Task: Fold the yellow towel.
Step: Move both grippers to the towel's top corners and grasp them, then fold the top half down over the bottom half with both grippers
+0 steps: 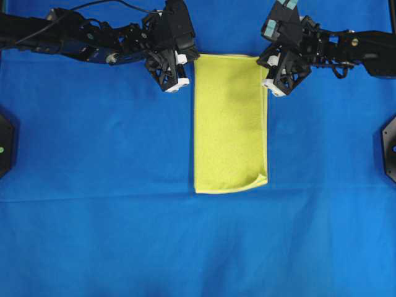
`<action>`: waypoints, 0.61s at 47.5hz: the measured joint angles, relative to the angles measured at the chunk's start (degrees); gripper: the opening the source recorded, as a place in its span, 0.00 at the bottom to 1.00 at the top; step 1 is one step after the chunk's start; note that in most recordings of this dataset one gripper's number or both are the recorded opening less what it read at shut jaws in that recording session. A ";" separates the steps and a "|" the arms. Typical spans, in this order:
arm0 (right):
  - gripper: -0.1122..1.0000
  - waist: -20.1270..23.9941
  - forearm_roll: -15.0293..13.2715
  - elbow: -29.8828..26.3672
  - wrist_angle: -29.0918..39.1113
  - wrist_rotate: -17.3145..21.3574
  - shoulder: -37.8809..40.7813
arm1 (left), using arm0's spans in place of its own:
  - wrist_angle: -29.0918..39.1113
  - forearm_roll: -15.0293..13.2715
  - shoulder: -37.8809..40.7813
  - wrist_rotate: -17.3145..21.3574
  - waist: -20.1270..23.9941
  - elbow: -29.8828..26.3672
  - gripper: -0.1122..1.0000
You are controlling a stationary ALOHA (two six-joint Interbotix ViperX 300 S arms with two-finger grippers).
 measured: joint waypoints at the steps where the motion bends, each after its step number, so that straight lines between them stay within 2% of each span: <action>1: 0.14 0.09 0.00 0.00 0.00 0.09 -0.26 | 0.18 0.00 -0.18 0.00 0.09 0.00 0.14; 18: 0.14 0.62 -0.09 0.53 0.18 0.97 -2.37 | 2.72 0.00 -2.02 0.00 -0.44 0.00 0.14; 24: 0.14 3.08 0.18 1.58 1.05 1.32 -4.75 | 5.62 0.00 -4.48 -0.18 -2.72 0.53 0.14; 29: 0.14 7.12 1.23 3.25 3.16 2.99 -7.91 | 8.26 0.00 -7.03 -0.62 -6.15 1.67 0.14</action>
